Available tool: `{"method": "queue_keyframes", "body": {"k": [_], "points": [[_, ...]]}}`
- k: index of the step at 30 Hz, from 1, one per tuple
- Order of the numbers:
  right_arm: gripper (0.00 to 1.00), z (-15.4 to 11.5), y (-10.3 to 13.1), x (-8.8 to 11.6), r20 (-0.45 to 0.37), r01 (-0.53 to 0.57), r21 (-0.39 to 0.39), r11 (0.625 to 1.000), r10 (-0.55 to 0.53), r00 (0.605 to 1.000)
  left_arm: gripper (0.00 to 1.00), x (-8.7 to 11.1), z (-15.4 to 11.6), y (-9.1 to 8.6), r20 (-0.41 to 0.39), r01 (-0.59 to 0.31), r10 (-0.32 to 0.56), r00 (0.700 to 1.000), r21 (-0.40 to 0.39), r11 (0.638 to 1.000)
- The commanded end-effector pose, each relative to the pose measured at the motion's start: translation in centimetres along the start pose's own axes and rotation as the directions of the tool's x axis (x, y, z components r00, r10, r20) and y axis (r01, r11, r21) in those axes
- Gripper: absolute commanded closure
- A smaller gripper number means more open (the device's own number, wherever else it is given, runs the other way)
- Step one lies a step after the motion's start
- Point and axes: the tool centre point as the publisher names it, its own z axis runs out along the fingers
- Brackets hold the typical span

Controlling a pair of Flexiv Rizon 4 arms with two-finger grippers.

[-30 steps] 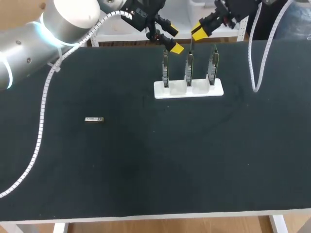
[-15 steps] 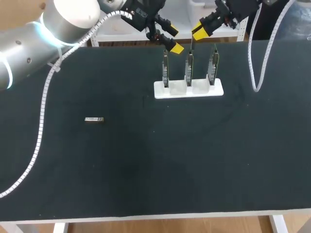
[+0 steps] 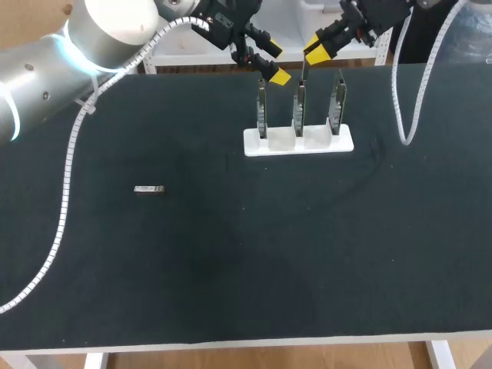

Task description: Pick up the optical module with the left hand, and insert it into the network port with the right hand.

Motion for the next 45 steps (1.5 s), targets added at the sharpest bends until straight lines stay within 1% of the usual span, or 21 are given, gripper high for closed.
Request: {"method": "queue_keyframes", "body": {"k": [1,10,20,24,32,39,45], "points": [[1.0,-0.01,-0.91,0.03,-0.002,-0.002,-0.554,0.832,0.002,1.0,0.0,-0.14,0.05,0.2,-0.005,0.001,-0.001,1.0,0.002,1.0],[1.0,0.2,-0.97,0.13,0.007,-0.014,-0.567,0.824,0.022,1.0,0.0,-0.14,0.05,0.2,-0.005,0.001,-0.001,1.0,0.002,1.0],[1.0,0.36,-1.25,0.13,-0.002,-0.052,-0.538,0.841,0.06,0.998,0.0,-0.14,0.05,0.2,-0.005,0.001,-0.001,1.0,0.002,1.0],[1.0,0.33,-1.31,0.11,0.001,-0.062,-0.537,0.841,0.074,0.997,0.0,-0.14,0.05,0.2,-0.005,0.001,-0.001,1.0,0.002,1.0],[1.0,0.48,-1.15,0.18,0.0,-0.074,-0.57,0.819,0.09,0.996,0.0,-0.14,0.05,0.2,-0.005,0.001,-0.001,1.0,0.002,1.0],[1.0,0.56,-1.05,0.27,-0.014,-0.093,-0.577,0.811,0.104,0.995,0.0,-0.14,0.05,0.2,-0.005,0.001,-0.001,1.0,0.002,1.0],[1.0,0.59,-1.0,0.37,-0.007,-0.095,-0.58,0.809,0.111,0.994,0.0,-0.14,0.05,0.2,-0.005,0.001,-0.001,1.0,0.002,1.0]]}}
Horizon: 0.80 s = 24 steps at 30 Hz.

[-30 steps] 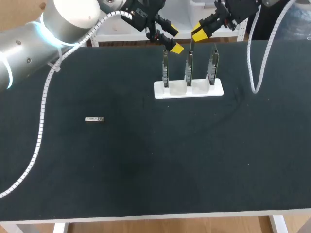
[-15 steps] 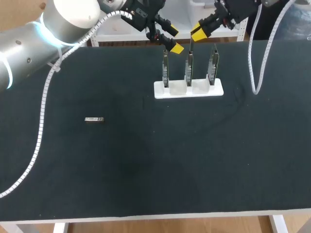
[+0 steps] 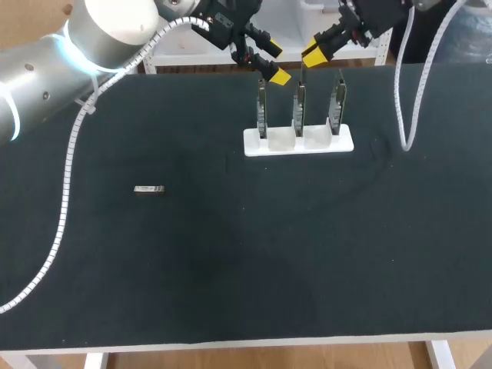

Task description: Pick up the optical module with the left hand, and insert it into the network port with the right hand.

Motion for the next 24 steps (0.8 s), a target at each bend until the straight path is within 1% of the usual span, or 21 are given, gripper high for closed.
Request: {"method": "queue_keyframes", "body": {"k": [1,9,24], "points": [[1.0,-0.12,-0.82,-0.01,0.0,0.001,-0.588,0.809,0.0,1.0,0.0,-0.14,0.05,0.2,-0.005,0.001,-0.001,1.0,0.002,1.0],[1.0,0.04,-1.0,0.28,-0.005,0.0,-0.604,0.797,-0.003,1.0,0.0,-0.14,0.05,0.2,-0.005,0.001,-0.001,1.0,0.002,1.0],[1.0,0.42,-1.51,0.27,0.0,0.005,-0.616,0.788,-0.006,1.0,0.0,-0.14,0.05,0.2,-0.005,0.001,-0.001,1.0,0.002,1.0]]}}
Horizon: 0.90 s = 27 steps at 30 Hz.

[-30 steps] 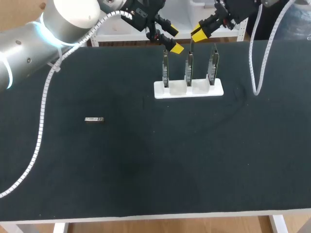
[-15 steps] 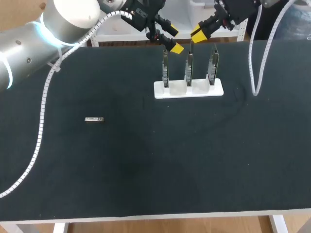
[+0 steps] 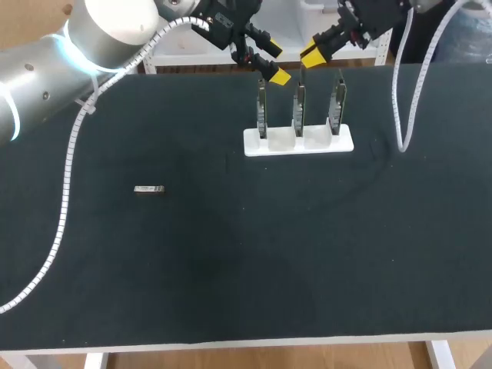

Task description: Pick up the optical module with the left hand, and insert it into the network port with the right hand.

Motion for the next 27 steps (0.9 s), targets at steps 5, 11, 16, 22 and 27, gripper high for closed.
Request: {"method": "queue_keyframes", "body": {"k": [5,11,16,22,27], "points": [[1.0,0.34,-1.04,0.02,-0.005,-0.001,-0.631,0.776,-0.003,1.0,0.0,-0.14,0.05,0.2,-0.005,0.001,-0.001,1.0,0.002,1.0],[1.0,0.39,-1.07,0.21,-0.007,-0.006,-0.632,0.775,0.002,1.0,0.0,-0.14,0.05,0.2,-0.005,0.001,-0.001,1.0,0.002,1.0],[1.0,0.32,-1.05,0.27,-0.002,-0.004,-0.633,0.774,0.004,1.0,0.0,-0.14,0.05,0.2,-0.005,0.001,-0.001,1.0,0.002,1.0],[1.0,0.2,-0.9,0.3,0.003,0.001,-0.634,0.773,0.001,1.0,0.0,-0.14,0.05,0.2,-0.005,0.001,-0.001,1.0,0.002,1.0],[1.0,0.04,-0.79,0.29,0.001,0.002,-0.638,0.77,-0.001,1.0,0.0,-0.14,0.05,0.2,-0.005,0.001,-0.001,1.0,0.002,1.0]]}}
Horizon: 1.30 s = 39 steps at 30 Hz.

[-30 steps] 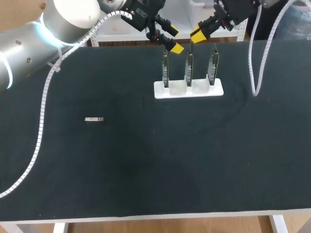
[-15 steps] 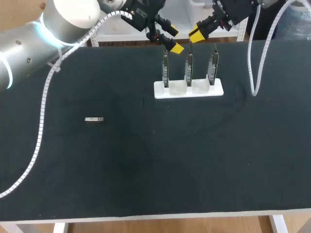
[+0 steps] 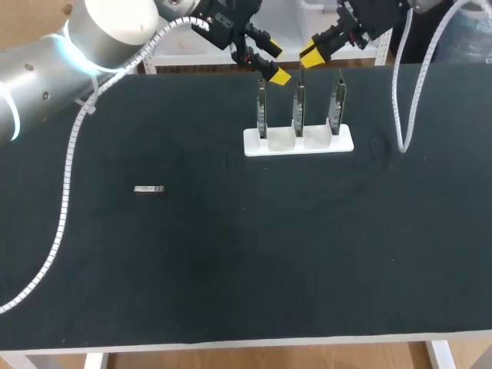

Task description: Pick up the optical module with the left hand, and insert it into the network port with the right hand.

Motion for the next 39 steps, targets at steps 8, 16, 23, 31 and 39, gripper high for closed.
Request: {"method": "queue_keyframes", "body": {"k": [8,16,23,31,39], "points": [[1.0,-0.8,-0.8,-0.2,0.006,0.009,-0.606,0.795,-0.007,1.0,0.0,-0.1,0.1,0.2,-0.005,0.001,-0.001,1.0,0.002,1.0],[1.0,-1.3,-0.9,-0.5,0.006,0.012,-0.575,0.818,-0.011,1.0,0.0,-0.1,0.1,0.2,-0.005,0.001,-0.001,1.0,0.002,1.0],[1.0,-2.1,-0.8,-1.4,0.036,0.036,-0.551,0.834,-0.019,0.999,0.0,-0.1,0.1,0.2,-0.005,0.001,-0.001,1.0,0.002,1.0],[1.0,-2.2,-0.7,-1.3,0.023,0.033,-0.538,0.842,-0.025,0.999,0.0,-0.1,0.1,0.2,-0.005,0.001,-0.001,1.0,0.002,1.0],[1.0,-2.0,-0.5,-1.1,0.014,0.022,-0.53,0.848,-0.018,1.0,0.0,-0.1,0.1,0.2,-0.005,0.001,-0.001,1.0,0.002,1.0]]}}
